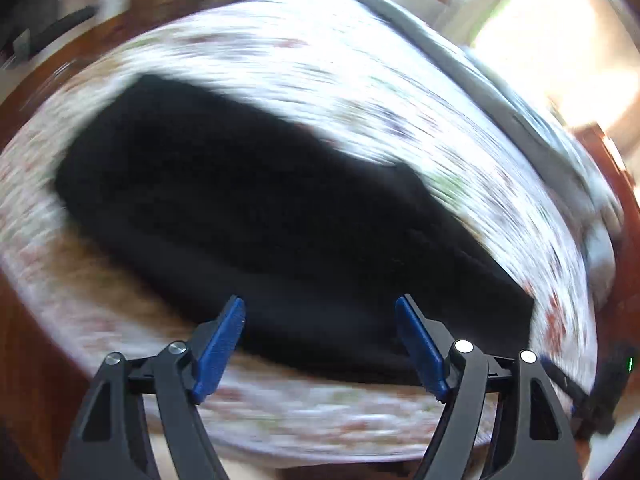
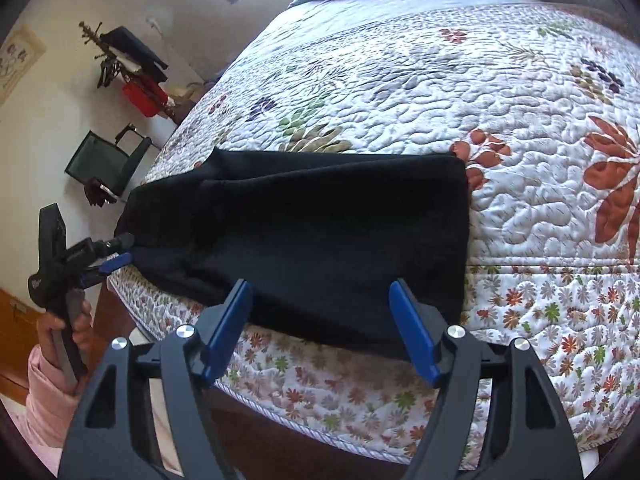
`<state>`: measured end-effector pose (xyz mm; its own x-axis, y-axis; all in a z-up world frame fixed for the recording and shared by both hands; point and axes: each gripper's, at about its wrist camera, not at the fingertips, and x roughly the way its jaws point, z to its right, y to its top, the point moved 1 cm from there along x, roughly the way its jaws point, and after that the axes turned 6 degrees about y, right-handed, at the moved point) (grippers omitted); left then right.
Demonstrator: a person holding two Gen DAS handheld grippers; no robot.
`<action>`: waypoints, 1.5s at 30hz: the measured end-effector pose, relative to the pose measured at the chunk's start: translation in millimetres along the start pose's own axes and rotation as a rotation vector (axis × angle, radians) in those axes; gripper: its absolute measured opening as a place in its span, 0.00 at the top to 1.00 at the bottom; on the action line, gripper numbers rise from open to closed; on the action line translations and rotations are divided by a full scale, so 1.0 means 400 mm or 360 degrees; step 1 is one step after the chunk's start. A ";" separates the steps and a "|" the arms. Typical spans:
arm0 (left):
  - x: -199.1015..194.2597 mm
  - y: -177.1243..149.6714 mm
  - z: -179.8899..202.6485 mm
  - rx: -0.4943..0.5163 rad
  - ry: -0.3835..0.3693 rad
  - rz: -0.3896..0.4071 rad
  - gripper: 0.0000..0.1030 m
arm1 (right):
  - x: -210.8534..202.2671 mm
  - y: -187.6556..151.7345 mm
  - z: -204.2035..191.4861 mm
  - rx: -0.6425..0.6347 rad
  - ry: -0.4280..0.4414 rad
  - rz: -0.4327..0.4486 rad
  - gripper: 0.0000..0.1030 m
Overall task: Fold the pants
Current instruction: 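Grasp the waistband end with the left gripper and lift it up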
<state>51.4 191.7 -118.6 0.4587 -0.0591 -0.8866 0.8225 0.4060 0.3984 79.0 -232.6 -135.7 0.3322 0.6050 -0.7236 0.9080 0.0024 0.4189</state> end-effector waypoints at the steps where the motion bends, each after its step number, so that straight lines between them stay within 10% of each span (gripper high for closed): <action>1: 0.000 0.009 -0.057 -0.0089 0.0042 -0.0005 0.25 | 0.010 -0.001 -0.007 -0.0006 0.0011 -0.0016 0.31; 9: 0.027 0.075 -0.318 -0.0570 -0.0140 -0.0011 0.26 | 0.088 -0.020 -0.037 -0.0026 0.0005 -0.0102 0.29; 24: 0.161 0.152 -0.380 -0.0965 -0.0454 -0.0035 0.27 | 0.113 -0.028 -0.007 0.0013 0.0047 -0.0103 0.28; 29: 0.122 0.108 -0.406 -0.0992 -0.0455 0.0017 0.79 | 0.112 -0.029 0.006 0.0037 0.0088 -0.0090 0.28; 36: 0.028 0.115 -0.328 -0.0831 -0.0461 0.0227 0.87 | 0.108 -0.032 0.009 0.0033 0.0108 -0.0074 0.26; 45: -0.129 0.118 -0.061 -0.0202 -0.0478 0.0541 0.87 | 0.091 -0.032 0.018 0.0090 0.0152 -0.0058 0.25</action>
<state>58.3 235.9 -59.8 0.7871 -0.1572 -0.5964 0.5700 0.5549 0.6059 81.3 -216.3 -171.3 0.2751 0.6786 -0.6810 0.9330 -0.0174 0.3596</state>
